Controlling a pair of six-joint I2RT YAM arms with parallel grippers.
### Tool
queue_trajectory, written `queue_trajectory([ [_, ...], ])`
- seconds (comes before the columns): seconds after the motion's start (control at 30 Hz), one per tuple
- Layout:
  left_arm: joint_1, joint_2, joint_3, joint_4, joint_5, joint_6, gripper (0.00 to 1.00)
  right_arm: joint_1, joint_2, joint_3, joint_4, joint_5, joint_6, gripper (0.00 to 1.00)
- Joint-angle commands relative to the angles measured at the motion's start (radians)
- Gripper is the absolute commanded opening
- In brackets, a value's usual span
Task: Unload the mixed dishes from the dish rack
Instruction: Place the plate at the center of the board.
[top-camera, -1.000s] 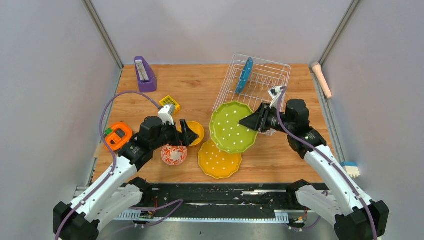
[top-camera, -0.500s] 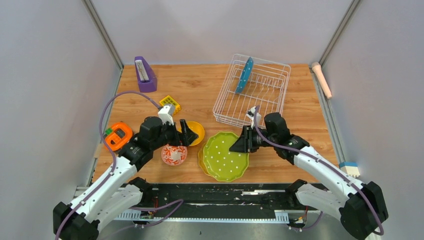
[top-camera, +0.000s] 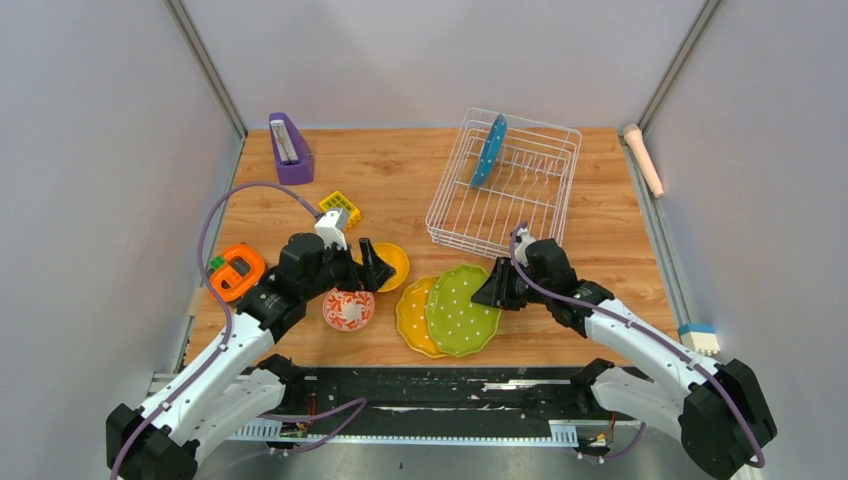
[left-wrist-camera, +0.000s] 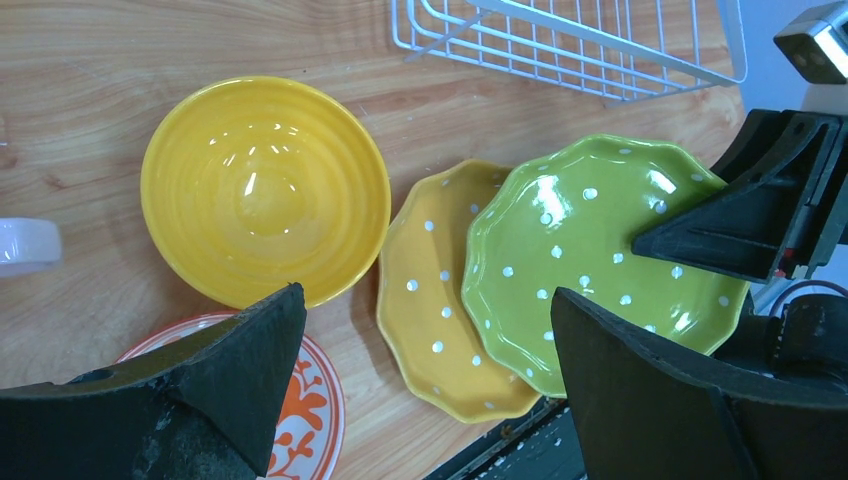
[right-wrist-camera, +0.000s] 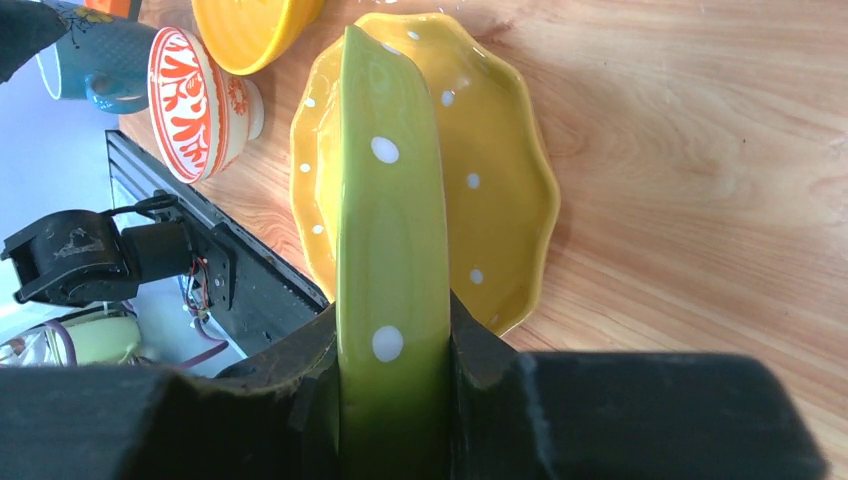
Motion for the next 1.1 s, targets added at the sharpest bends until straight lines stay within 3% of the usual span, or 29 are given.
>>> queue_trajectory([
  [0.0,0.002,-0.002,0.006,0.021,-0.008,0.020,1.00,0.030,-0.045,0.002,0.108,0.039,0.069,0.08],
  [0.13,0.001,0.005,0.008,0.021,0.000,0.022,1.00,0.061,-0.022,-0.008,0.106,0.085,0.092,0.15],
  [0.57,0.001,0.006,0.007,0.023,-0.003,0.024,1.00,0.098,0.019,0.027,0.027,0.191,0.098,0.55],
  [1.07,0.001,0.028,0.013,0.024,-0.002,0.027,1.00,0.100,0.061,0.067,-0.038,0.200,0.075,0.70],
])
